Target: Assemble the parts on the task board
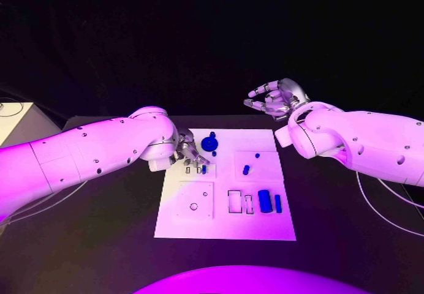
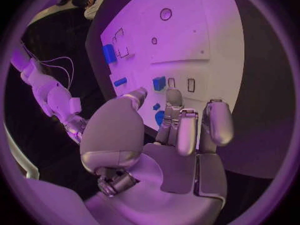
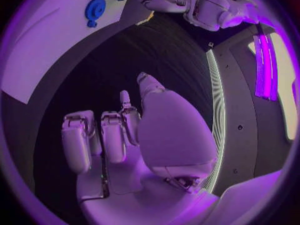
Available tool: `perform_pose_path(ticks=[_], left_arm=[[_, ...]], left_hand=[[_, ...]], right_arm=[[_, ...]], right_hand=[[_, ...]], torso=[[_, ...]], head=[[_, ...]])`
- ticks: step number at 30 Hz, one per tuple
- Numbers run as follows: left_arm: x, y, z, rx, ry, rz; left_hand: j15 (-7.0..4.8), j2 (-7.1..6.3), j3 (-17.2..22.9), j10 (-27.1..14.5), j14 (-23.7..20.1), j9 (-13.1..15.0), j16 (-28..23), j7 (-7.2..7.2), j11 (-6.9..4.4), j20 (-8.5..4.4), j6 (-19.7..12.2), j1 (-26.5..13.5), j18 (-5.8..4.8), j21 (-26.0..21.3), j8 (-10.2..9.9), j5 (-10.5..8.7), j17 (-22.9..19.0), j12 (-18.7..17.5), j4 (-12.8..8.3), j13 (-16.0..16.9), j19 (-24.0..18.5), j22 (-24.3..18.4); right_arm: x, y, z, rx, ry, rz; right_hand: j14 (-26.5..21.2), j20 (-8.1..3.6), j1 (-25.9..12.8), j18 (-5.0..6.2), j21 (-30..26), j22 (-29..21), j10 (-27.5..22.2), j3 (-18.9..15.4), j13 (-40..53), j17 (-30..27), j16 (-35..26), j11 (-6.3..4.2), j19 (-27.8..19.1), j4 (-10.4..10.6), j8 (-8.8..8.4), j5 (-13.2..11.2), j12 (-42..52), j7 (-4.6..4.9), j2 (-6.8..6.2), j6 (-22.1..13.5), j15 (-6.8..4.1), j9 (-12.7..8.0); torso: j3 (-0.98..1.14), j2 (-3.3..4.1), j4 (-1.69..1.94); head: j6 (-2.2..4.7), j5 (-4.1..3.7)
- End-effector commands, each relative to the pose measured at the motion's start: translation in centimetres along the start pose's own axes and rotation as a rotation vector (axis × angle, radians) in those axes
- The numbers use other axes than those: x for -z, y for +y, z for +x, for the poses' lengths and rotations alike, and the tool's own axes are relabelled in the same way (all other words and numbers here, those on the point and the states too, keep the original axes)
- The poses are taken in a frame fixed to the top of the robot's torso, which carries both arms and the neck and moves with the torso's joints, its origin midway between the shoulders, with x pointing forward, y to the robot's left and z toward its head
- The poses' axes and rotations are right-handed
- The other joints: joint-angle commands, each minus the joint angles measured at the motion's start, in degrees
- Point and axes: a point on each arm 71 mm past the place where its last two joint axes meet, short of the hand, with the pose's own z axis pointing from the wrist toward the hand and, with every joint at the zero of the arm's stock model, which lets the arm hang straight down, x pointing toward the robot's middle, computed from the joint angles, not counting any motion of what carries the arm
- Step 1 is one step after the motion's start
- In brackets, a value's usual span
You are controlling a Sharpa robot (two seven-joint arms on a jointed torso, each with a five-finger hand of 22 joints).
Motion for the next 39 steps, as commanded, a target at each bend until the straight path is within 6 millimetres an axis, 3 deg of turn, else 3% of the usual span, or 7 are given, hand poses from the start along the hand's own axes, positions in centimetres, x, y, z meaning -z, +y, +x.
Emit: perform_pose_path(ticks=[1,28,39], left_arm=[[-0.1,-0.3,0.1,-0.027,0.025,0.002],[-1.1,-1.1,0.3,-0.039,0.054,0.009],[-1.2,-1.2,0.5,-0.041,0.073,0.017]], left_hand=[[-0.41,0.56,-0.4,0.2,3.4,0.0,0.0,-0.06,-0.20,0.01,-0.3,-0.1,-1.18,0.2,0.3,-0.17,8.4,0.3,-0.1,0.0,0.2,0.0],[-0.46,2.16,0.7,0.0,3.4,1.7,0.2,-0.11,-0.28,-0.04,-1.0,3.1,-1.24,0.4,1.1,-0.14,8.7,1.2,-0.3,0.6,0.3,0.4],[-0.86,2.93,5.2,-0.3,3.5,3.9,0.3,-0.60,-0.75,-0.31,-1.2,7.9,-1.25,0.5,2.0,-0.16,8.7,1.5,-1.1,0.7,0.2,0.6]], right_arm=[[0.0,0.0,0.2,0.013,0.025,-0.001],[-0.1,0.0,0.5,0.016,0.043,0.008],[-0.1,0.0,0.6,0.017,0.050,0.013]], right_hand=[[4.6,0.31,-0.3,-0.54,-0.1,14.3,-0.4,0.3,6.0,9.5,-0.2,-0.01,5.4,0.2,0.03,-0.2,-0.3,-0.05,-0.11,-0.4,0.40,-0.1],[4.6,0.33,-0.5,-0.52,-0.2,14.3,-0.5,0.4,6.0,9.3,-0.2,0.00,5.4,0.2,0.10,-0.3,-0.3,-0.04,-0.01,-0.4,0.41,-0.1],[4.6,0.33,-0.5,-0.52,-0.2,14.3,-0.5,0.4,6.0,9.3,-0.2,0.00,5.4,0.2,0.10,-0.3,-0.3,-0.04,-0.01,-0.4,0.41,-0.1]], torso=[[-0.03,0.10,-0.05],[0.06,0.00,0.06],[0.12,-0.04,0.01]], head=[[-0.14,-0.05],[-1.23,-0.52],[-1.37,-0.51]])
